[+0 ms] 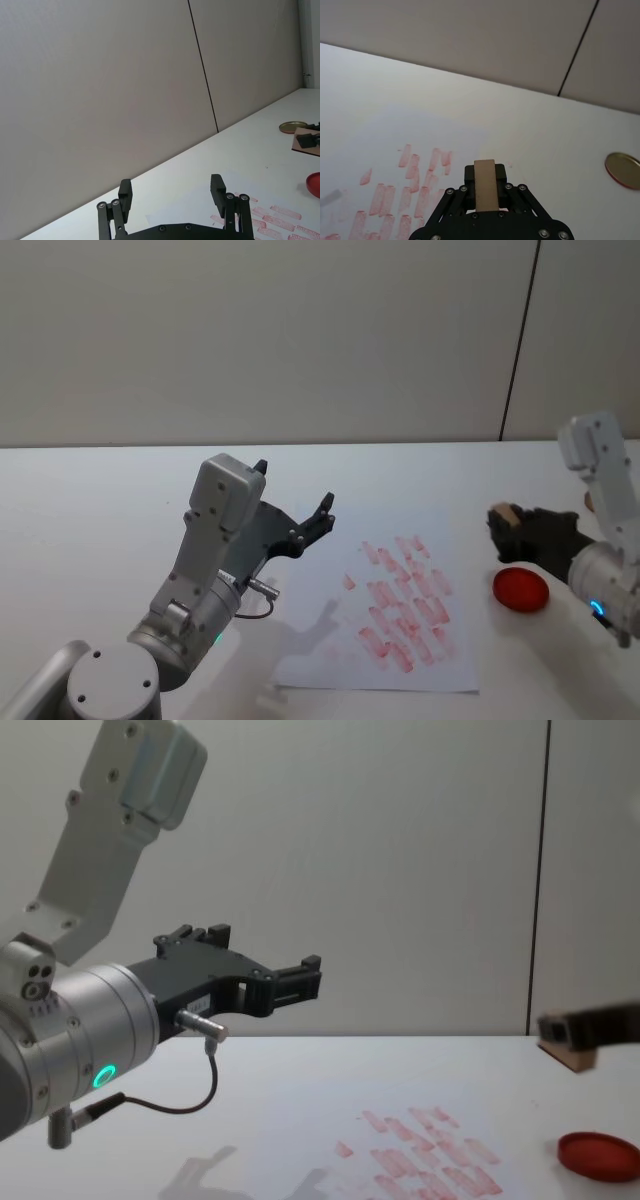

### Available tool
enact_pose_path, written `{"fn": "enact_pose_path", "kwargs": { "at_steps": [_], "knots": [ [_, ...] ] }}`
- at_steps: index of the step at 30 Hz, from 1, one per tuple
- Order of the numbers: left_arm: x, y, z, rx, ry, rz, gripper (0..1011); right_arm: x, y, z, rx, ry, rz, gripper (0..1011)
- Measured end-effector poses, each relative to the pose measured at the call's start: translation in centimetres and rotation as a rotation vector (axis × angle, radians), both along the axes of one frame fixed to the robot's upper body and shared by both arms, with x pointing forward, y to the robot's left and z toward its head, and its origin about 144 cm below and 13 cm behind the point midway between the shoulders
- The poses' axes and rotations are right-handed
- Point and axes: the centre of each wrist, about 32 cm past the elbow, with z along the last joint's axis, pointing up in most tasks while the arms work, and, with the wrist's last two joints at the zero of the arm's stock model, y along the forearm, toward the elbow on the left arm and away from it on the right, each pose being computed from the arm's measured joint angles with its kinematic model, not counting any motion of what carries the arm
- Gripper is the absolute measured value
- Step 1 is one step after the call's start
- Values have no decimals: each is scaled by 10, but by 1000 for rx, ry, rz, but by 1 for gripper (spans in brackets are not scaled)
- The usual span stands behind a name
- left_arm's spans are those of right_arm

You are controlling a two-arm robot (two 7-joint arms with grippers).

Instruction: Use the one hand to pick up the stamp and affix it onto the A4 paper.

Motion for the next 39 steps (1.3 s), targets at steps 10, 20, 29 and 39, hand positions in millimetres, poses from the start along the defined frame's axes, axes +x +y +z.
{"fn": "enact_pose_path", "kwargs": {
  "at_steps": [10, 20, 29, 39],
  "knots": [
    [0, 0, 0, 0, 0, 0, 993, -2, 20, 10, -24, -40, 133, 218],
    [0, 0, 0, 0, 0, 0, 993, 4, 46, 3, -29, 36, 245, 218],
    [0, 0, 0, 0, 0, 0, 993, 14, 64, -10, -40, 113, 286, 218],
    [0, 0, 0, 0, 0, 0, 993, 29, 77, -17, -61, 117, 273, 218]
  ]
}}
